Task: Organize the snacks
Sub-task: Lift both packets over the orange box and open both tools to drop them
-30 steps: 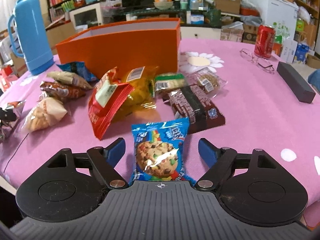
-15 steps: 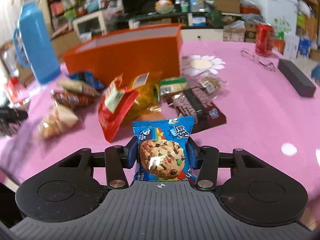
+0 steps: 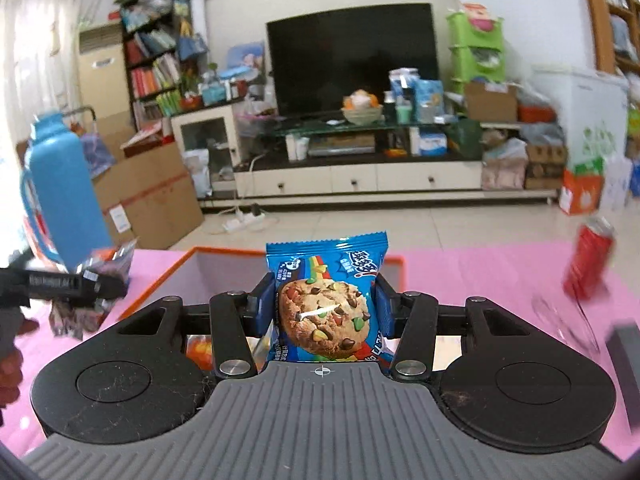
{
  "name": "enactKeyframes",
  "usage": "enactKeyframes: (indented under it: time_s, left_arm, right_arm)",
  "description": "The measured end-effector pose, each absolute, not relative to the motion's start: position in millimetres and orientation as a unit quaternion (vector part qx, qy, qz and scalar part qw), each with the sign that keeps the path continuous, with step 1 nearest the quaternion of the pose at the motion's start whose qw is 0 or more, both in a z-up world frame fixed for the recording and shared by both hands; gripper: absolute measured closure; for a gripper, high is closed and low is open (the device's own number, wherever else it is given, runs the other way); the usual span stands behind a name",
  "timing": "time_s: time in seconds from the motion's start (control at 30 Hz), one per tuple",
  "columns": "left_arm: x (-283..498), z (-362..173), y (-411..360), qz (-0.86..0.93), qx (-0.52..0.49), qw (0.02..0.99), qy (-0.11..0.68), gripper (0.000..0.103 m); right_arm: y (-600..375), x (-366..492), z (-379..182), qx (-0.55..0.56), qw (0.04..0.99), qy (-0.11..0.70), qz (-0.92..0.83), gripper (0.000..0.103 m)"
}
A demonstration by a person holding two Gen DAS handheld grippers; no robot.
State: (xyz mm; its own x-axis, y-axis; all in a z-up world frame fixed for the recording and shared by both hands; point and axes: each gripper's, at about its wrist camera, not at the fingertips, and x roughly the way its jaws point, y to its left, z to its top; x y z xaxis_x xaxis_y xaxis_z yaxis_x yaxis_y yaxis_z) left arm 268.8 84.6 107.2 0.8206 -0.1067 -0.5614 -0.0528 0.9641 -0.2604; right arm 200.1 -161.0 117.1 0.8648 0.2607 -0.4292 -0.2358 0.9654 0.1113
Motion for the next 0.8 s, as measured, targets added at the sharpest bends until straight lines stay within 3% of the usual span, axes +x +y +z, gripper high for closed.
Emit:
enactKeyframes:
  time_s: [0.3, 0.37, 0.43, 0.5, 0.57, 0.67, 0.73, 0.8]
  left_arm:
    - [341.2, 77.3, 49.3, -0.037, -0.106, 0.939, 0.326, 0.043]
    - [342.3, 70.2, 49.0, -0.037, -0.112, 0.934, 0.337, 0.033]
    - [332.0, 73.2, 51.5, -0.042, -0.111, 0.937, 0.329, 0.033]
    - [313.3, 82.8, 54.6, -0.038, -0.099, 0.944, 0.311, 0.031]
    - [287.1, 94.6, 60.6, -0.037, -0.095, 0.951, 0.293, 0.027]
    - [245.9, 101.8, 69.5, -0.034, -0.096, 0.953, 0.285, 0.021]
    - [219.3, 99.6, 74.3, -0.026, -0.093, 0.953, 0.286, 0.009]
    - [189.0, 89.9, 76.3, -0.011, -0.08, 0.954, 0.289, 0.008]
  right_arm:
    - [-125.2, 298.0, 76.8, 0.011, 0.949, 0.276, 0.155, 0.07]
    - [-122.7, 307.2, 66.8, 0.014, 0.944, 0.291, 0.156, 0.057]
    - [-128.3, 305.5, 68.2, 0.029, 0.945, 0.287, 0.152, 0.056]
    - [-139.3, 290.3, 82.2, 0.045, 0.953, 0.257, 0.151, 0.048]
    - [-150.0, 268.7, 95.7, 0.052, 0.961, 0.229, 0.144, 0.025]
    - [-167.7, 228.5, 106.6, 0.071, 0.967, 0.205, 0.136, 0.018]
    - [-175.8, 202.6, 102.1, 0.077, 0.965, 0.213, 0.135, 0.016]
    - [-181.3, 177.9, 88.1, 0.073, 0.962, 0.23, 0.125, 0.016]
